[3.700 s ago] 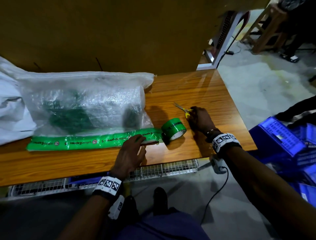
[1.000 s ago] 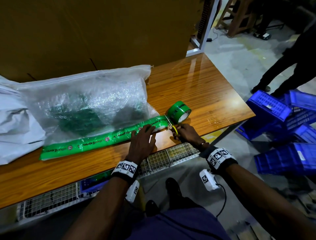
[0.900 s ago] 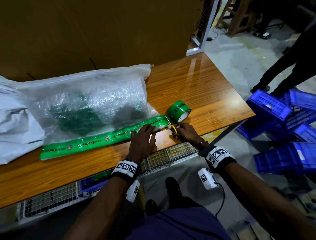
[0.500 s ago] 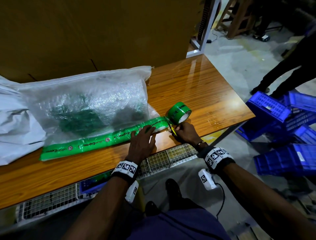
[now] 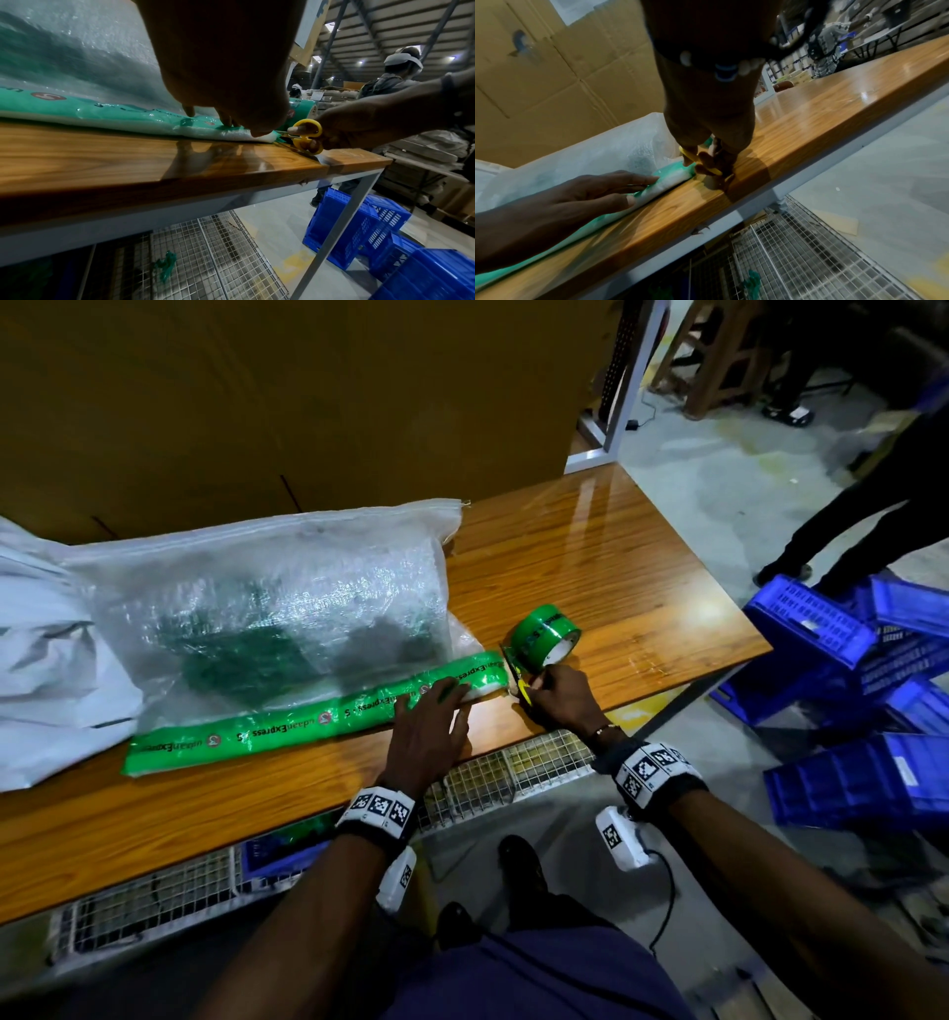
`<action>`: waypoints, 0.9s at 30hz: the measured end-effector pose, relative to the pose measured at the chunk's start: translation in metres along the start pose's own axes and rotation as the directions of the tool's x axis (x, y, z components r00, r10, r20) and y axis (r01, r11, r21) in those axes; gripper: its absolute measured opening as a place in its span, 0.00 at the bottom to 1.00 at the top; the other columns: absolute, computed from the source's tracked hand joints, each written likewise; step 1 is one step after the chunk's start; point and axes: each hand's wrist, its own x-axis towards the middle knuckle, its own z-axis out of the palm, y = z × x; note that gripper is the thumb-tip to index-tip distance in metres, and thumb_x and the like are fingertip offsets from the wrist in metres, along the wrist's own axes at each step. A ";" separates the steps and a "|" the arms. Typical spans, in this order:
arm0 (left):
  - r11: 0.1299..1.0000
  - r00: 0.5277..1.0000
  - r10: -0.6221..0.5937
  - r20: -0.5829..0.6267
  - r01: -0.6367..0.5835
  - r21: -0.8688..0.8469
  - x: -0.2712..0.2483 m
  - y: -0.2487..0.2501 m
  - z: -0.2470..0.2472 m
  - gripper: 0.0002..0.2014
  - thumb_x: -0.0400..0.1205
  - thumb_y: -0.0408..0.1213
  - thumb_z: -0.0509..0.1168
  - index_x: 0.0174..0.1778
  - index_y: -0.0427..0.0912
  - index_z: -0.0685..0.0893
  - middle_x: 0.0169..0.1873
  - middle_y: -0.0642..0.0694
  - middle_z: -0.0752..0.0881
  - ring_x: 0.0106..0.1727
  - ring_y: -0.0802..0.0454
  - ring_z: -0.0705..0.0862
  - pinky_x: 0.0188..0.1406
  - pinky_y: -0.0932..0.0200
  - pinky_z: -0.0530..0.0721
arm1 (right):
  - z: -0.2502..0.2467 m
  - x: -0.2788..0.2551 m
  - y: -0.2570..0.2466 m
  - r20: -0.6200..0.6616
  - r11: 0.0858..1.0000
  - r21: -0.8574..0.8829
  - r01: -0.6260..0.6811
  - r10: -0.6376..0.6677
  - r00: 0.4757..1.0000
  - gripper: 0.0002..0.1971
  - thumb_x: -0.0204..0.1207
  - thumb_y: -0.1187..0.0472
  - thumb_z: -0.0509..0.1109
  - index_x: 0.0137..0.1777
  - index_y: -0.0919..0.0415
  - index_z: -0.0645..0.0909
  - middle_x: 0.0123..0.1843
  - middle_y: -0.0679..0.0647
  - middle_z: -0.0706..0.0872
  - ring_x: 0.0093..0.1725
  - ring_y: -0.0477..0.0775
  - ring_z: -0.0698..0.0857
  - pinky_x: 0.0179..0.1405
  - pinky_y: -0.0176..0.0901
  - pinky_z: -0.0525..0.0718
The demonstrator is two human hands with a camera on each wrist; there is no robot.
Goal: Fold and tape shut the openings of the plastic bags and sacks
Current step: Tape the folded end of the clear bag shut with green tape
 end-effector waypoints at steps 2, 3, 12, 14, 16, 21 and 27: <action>1.000 1.000 0.013 -0.005 -0.013 0.004 -0.002 0.000 -0.004 0.21 0.92 0.49 0.59 0.82 0.53 0.77 0.82 0.49 0.76 0.77 0.48 0.79 0.78 0.32 0.65 | 0.003 0.000 0.006 -0.086 0.995 -0.086 0.043 -0.050 0.995 0.15 0.73 0.54 0.84 0.43 0.65 0.87 0.42 0.63 0.92 0.47 0.64 0.91 0.42 0.50 0.80; 1.000 1.000 0.020 -0.011 -0.020 0.003 -0.003 0.000 -0.006 0.21 0.92 0.48 0.60 0.81 0.53 0.78 0.82 0.49 0.76 0.77 0.48 0.79 0.79 0.31 0.65 | 0.003 -0.002 0.008 -0.123 0.989 -0.135 0.065 -0.081 0.989 0.13 0.72 0.55 0.84 0.45 0.63 0.87 0.43 0.63 0.91 0.46 0.66 0.90 0.40 0.47 0.79; 0.994 0.993 0.086 -0.076 -0.080 0.070 0.000 0.002 -0.010 0.18 0.87 0.45 0.68 0.73 0.49 0.84 0.71 0.47 0.84 0.68 0.45 0.85 0.75 0.33 0.70 | 0.006 -0.018 -0.008 -0.054 0.840 -0.514 0.174 -0.234 0.971 0.04 0.76 0.66 0.71 0.49 0.64 0.84 0.45 0.68 0.89 0.46 0.75 0.89 0.38 0.57 0.82; 0.990 0.992 0.104 -0.067 -0.097 0.100 0.007 0.003 -0.010 0.17 0.84 0.42 0.71 0.69 0.46 0.85 0.66 0.45 0.87 0.64 0.43 0.86 0.71 0.33 0.74 | 0.003 -0.026 -0.008 -0.066 0.847 -0.502 0.177 -0.241 0.968 0.04 0.76 0.63 0.73 0.48 0.60 0.86 0.45 0.65 0.90 0.46 0.74 0.89 0.38 0.57 0.84; 0.979 0.988 0.147 -0.053 -0.138 0.147 0.013 0.004 -0.009 0.14 0.82 0.39 0.73 0.64 0.43 0.86 0.59 0.41 0.88 0.59 0.40 0.87 0.67 0.33 0.78 | -0.004 -0.035 -0.011 -0.098 0.865 -0.467 0.186 -0.260 0.961 0.07 0.74 0.59 0.76 0.51 0.56 0.89 0.48 0.61 0.92 0.49 0.71 0.90 0.40 0.56 0.85; 0.968 0.984 0.159 -0.082 -0.139 0.209 0.028 -0.003 -0.022 0.11 0.75 0.34 0.74 0.52 0.47 0.85 0.47 0.45 0.87 0.49 0.41 0.88 0.58 0.40 0.76 | -0.028 -0.038 -0.025 -0.215 0.922 -0.268 0.280 -0.341 0.915 0.18 0.68 0.65 0.78 0.59 0.54 0.92 0.52 0.55 0.94 0.54 0.64 0.91 0.46 0.53 0.87; 0.952 0.966 0.252 -0.053 -0.238 0.191 0.027 0.021 -0.015 0.20 0.81 0.51 0.73 0.66 0.47 0.84 0.63 0.45 0.86 0.62 0.42 0.84 0.66 0.37 0.75 | -0.046 -0.018 -0.037 -0.147 0.912 -0.199 0.359 -0.390 0.909 0.23 0.65 0.47 0.73 0.59 0.53 0.91 0.53 0.52 0.93 0.55 0.58 0.90 0.48 0.48 0.85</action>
